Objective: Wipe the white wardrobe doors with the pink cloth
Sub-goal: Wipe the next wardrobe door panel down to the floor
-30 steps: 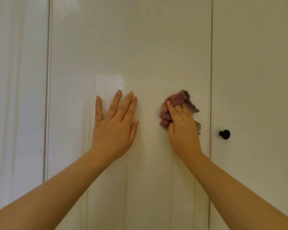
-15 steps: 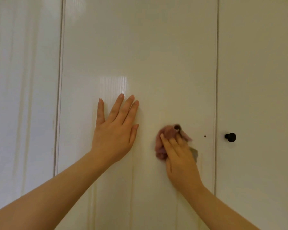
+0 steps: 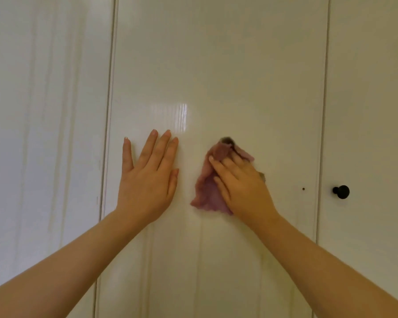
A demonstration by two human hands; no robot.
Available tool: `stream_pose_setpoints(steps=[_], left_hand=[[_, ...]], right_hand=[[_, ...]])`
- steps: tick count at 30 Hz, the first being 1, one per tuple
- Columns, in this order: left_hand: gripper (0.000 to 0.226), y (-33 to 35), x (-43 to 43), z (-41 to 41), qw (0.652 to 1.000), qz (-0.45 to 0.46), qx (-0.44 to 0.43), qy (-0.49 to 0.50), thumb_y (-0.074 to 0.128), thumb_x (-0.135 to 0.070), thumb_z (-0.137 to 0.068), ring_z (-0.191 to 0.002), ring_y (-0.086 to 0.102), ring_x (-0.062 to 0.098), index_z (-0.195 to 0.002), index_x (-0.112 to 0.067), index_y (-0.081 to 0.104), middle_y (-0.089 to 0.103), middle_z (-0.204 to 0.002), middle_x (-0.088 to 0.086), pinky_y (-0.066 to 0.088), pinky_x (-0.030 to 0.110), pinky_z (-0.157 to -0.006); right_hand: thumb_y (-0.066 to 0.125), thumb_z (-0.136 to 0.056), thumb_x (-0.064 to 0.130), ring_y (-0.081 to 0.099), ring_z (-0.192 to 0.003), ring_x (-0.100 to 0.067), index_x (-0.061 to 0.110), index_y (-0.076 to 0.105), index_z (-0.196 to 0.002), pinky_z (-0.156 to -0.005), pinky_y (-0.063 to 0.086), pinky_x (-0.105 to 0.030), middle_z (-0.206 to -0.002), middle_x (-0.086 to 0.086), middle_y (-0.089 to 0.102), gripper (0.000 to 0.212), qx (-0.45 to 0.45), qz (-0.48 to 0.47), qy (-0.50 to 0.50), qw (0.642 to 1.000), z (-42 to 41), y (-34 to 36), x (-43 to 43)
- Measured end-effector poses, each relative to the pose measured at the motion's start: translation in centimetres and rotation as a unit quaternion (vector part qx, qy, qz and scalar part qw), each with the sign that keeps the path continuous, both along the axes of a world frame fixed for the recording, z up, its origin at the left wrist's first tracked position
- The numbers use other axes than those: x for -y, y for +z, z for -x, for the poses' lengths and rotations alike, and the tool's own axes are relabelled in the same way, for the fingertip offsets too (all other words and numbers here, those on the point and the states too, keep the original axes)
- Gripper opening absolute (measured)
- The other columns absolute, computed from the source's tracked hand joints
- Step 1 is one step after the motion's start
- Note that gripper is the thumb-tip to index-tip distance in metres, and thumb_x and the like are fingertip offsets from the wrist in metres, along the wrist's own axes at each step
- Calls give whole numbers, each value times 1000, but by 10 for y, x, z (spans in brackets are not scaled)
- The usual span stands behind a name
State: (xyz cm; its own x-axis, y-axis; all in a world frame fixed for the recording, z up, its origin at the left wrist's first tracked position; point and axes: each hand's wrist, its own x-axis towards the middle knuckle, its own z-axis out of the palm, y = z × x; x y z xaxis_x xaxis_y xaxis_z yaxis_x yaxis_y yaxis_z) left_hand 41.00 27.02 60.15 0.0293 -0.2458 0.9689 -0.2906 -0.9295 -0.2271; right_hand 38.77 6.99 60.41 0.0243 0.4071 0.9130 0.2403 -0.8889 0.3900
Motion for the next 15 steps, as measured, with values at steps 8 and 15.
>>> stream_pose_setpoints(steps=[8, 15], left_hand=[[52, -9, -9, 3, 1000, 7, 9, -12, 31, -29, -96, -137, 27, 27, -142, -5, 31, 41, -146, 14, 1, 53, -112], [54, -9, -35, 4, 998, 52, -21, 7, 29, -28, -95, -138, 27, 28, -143, -3, 34, 39, -147, 14, -5, 49, -113]], right_hand=[[46, -86, 9, 51, -119, -30, 4, 57, -122, -103, 35, -38, -123, -14, 61, 38, -46, 67, 17, 997, 5, -55, -14], [38, -83, 12, 50, -117, -41, -7, 61, -115, -102, 32, -45, -116, -24, 61, 43, -22, -107, 48, 993, -6, 9, -40]])
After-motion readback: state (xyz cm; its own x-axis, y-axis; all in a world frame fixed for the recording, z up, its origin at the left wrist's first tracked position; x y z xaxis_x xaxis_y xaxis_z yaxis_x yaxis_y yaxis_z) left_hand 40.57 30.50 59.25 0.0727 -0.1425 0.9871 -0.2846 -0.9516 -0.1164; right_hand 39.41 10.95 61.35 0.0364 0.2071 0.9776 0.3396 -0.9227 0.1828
